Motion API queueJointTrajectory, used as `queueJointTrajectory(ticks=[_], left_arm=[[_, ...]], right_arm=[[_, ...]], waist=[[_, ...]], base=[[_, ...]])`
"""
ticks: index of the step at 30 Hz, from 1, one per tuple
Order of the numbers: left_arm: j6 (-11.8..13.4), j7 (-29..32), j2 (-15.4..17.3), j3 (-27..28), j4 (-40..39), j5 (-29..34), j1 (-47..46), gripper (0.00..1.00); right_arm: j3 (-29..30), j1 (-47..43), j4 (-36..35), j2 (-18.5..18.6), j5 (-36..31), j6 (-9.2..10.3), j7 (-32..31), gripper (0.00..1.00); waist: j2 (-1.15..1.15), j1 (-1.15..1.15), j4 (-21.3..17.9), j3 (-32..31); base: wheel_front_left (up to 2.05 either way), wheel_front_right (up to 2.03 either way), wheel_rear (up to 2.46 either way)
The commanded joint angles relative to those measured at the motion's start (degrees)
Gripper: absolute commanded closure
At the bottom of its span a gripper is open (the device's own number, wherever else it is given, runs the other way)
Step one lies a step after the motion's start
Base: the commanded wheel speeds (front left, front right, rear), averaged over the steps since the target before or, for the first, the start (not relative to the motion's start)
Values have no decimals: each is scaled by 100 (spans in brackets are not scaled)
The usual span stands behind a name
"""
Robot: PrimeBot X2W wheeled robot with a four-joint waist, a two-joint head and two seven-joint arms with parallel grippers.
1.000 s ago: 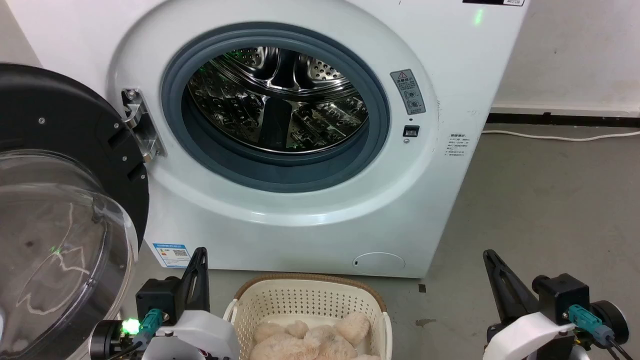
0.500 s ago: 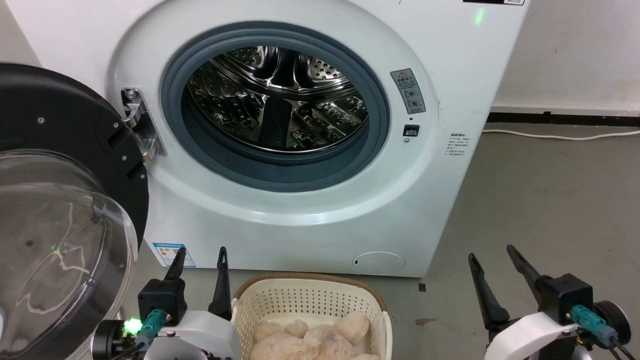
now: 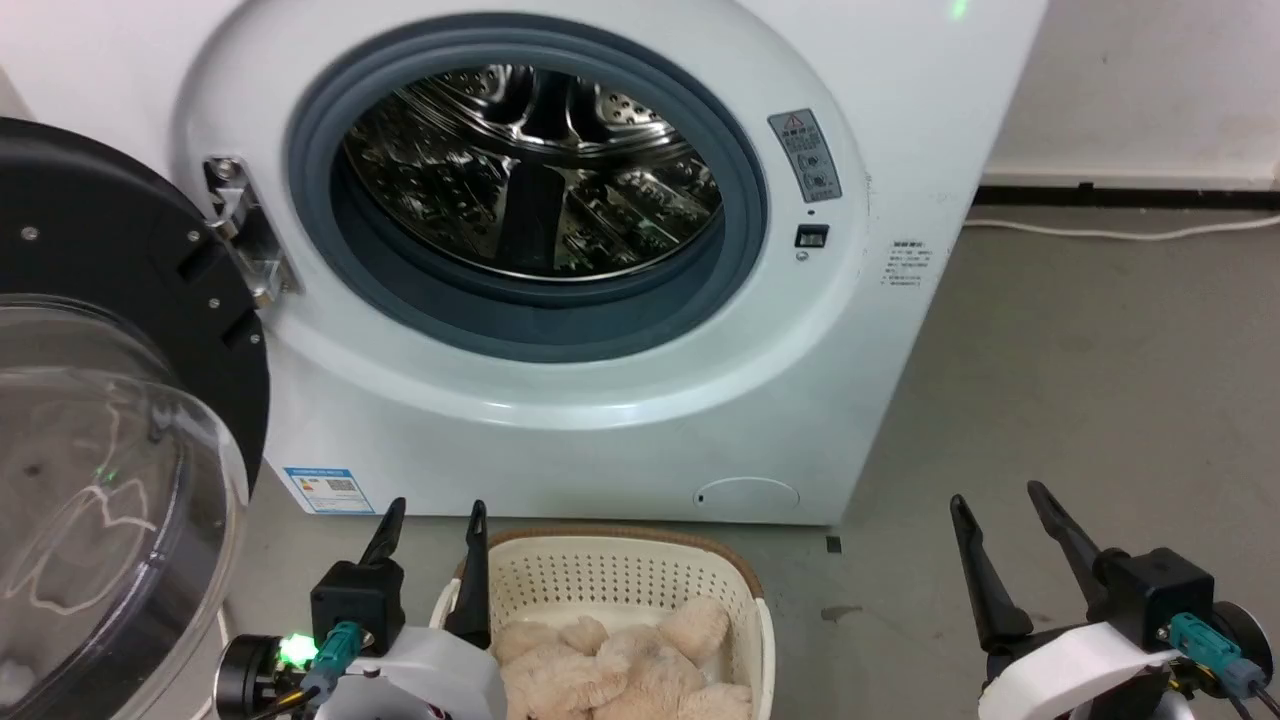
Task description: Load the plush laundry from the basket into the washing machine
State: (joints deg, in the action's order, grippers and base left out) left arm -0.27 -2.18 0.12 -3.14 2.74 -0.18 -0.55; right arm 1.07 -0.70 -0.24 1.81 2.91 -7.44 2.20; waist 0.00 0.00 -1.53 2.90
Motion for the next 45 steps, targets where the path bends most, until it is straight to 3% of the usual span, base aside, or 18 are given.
queueJointTrajectory(ticks=[1, 21, 38, 45], left_arm=[[-38, -54, 21, -42, 56, -21, -102, 0], [-199, -117, 220, -397, 1740, -151, -788, 0], [-304, -123, 404, -780, 2910, -905, -1341, 0], [-348, -16, 669, -998, 3352, -1234, -1705, 0]], right_arm=[[19, 29, -38, 4, 71, -1, 51, 0], [-109, 292, -22, 7, 398, -2, 291, 0], [-198, 439, -56, 10, 656, -2, 482, 0], [-199, 516, -106, 11, 752, -2, 566, 0]], waist=[[0, 0, -40, 56], [0, 0, -456, 829], [0, 0, -736, 1441], [0, 0, -833, 1723]], base=[[0, 0, 0], [0, 0, 0], [0, 0, 0], [0, 0, 0]])
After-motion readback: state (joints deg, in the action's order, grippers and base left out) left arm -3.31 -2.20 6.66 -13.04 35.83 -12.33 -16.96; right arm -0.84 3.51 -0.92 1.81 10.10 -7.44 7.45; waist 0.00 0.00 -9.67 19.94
